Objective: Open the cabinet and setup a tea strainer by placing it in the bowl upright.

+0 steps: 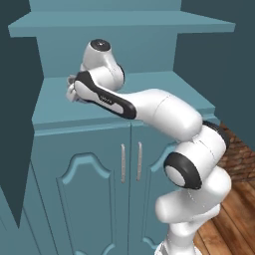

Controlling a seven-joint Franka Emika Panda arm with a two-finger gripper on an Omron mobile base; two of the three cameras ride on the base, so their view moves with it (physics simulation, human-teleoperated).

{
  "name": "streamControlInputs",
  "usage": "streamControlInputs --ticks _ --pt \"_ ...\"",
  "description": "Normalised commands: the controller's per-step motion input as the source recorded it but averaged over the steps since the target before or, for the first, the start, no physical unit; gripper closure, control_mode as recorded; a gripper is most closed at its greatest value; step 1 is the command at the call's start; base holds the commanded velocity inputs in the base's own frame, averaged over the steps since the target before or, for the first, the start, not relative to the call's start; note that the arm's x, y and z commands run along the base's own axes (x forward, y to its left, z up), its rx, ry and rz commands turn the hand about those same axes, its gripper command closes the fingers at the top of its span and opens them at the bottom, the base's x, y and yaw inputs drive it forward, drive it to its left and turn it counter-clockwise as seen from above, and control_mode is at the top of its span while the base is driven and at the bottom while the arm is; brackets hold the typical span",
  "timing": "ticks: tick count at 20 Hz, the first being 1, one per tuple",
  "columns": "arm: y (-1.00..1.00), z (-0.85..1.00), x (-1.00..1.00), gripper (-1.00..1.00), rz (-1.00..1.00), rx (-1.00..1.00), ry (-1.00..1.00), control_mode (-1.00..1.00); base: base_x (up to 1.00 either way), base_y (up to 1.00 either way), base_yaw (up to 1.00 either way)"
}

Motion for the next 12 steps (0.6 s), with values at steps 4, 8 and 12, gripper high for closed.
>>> streamControlInputs --ticks 4,8,12 --pt "0.2 -0.13 0.42 -1.0 0.0 0.0 0.05 -1.0 0.0 0.0 0.0" --pt "0.18 -0.25 0.13 -1.0 0.0 0.0 0.15 -1.0 0.0 0.0 0.0" --pt "0.31 -0.11 0.08 -1.0 0.0 0.0 0.05 -1.0 0.0 0.0 0.0"
